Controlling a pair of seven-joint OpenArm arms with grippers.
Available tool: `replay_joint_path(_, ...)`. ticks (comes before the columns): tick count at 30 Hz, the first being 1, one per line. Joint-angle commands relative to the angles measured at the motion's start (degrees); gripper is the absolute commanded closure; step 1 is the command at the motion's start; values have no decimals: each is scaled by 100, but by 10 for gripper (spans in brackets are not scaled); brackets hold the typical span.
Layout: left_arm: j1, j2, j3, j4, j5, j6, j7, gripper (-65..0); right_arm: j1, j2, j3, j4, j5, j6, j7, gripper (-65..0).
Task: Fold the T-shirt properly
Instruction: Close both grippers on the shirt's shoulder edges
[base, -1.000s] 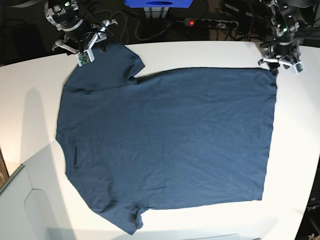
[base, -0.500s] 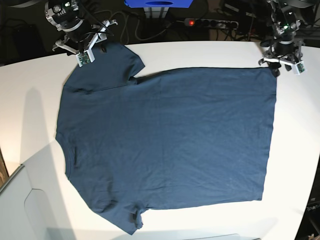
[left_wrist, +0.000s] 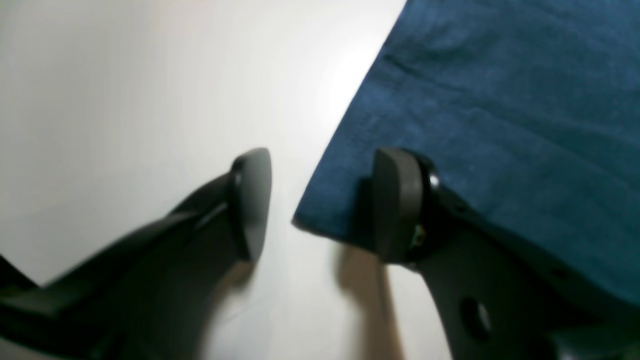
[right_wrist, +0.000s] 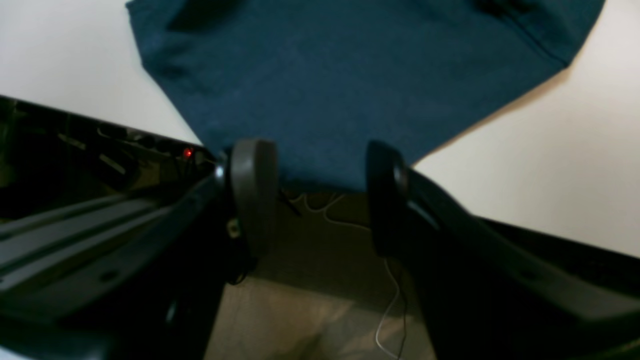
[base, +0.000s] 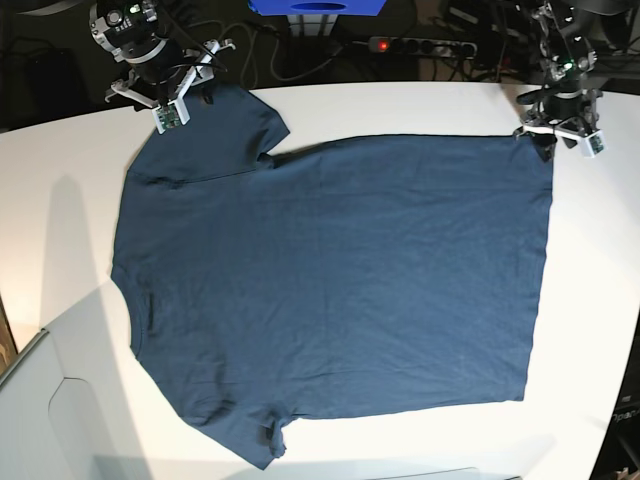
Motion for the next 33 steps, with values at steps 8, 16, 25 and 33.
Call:
replay_joint_path(8, 50, -29, 225, -5, -11, -1, -54, -301, -46, 28, 12, 85, 12, 82, 105, -274)
replay_joint_path(16, 50, 6, 190, -14, -11, -1, -54, -148, -28, 28, 12, 85, 12, 82, 105, -276)
replay_joint_path(25, 41, 6, 181, 4, -2, 8, -80, 0, 385, 28, 47, 59, 3, 82, 105, -373)
replay_joint_path(33, 41, 32, 181, 21, -2, 8, -80, 0, 939, 55, 47, -820, 3, 82, 105, -384)
